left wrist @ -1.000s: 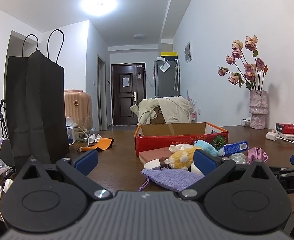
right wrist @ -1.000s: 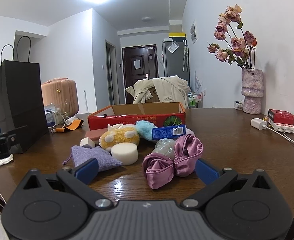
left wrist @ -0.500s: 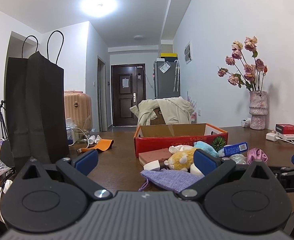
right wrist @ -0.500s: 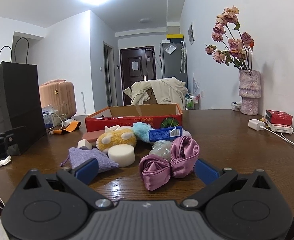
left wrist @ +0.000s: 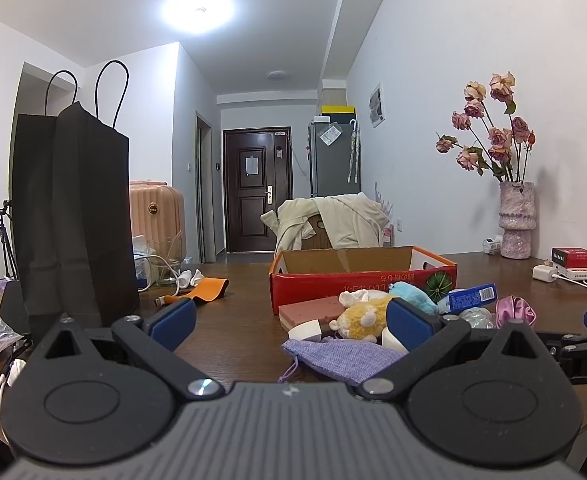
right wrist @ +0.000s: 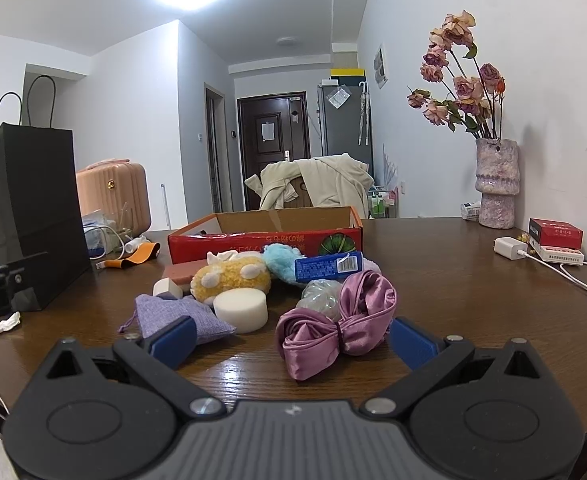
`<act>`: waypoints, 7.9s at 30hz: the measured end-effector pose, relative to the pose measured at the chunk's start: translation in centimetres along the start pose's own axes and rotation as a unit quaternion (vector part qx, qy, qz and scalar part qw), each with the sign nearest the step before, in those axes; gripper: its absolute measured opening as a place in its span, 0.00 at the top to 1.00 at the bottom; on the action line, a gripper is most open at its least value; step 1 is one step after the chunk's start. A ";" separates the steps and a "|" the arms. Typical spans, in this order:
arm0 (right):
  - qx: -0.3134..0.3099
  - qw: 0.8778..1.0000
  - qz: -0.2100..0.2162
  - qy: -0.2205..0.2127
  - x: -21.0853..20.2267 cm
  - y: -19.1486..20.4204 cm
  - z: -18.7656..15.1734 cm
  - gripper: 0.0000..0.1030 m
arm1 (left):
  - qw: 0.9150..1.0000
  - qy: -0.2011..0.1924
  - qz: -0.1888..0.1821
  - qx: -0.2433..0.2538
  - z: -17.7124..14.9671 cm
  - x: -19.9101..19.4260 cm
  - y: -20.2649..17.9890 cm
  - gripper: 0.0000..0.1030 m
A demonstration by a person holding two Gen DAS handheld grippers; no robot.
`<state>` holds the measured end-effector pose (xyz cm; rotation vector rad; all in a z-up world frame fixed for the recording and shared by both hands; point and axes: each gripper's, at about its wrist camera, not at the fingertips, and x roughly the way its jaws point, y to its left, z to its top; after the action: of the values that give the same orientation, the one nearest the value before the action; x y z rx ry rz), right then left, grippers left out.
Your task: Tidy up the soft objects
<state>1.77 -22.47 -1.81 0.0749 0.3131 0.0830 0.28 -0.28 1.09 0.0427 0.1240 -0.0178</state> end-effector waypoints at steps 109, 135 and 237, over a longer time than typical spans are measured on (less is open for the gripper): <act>-0.076 0.982 0.142 0.098 9.3 7.5 4.0 0.78 | 0.945 0.098 -0.233 -0.209 3.8 15.5 8.4 0.93; -0.107 0.934 0.166 0.299 54.1 7.0 17.4 0.47 | 0.966 0.214 -0.092 -0.109 10.4 51.0 5.0 0.57; 0.068 0.962 0.247 0.091 13.8 -12.6 10.4 0.79 | 0.950 0.124 -0.269 -0.100 7.0 20.3 -7.7 0.86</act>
<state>19.00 -34.38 2.74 0.2830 0.4787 0.5676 21.13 -8.59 5.19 -0.1945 0.3858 -0.5476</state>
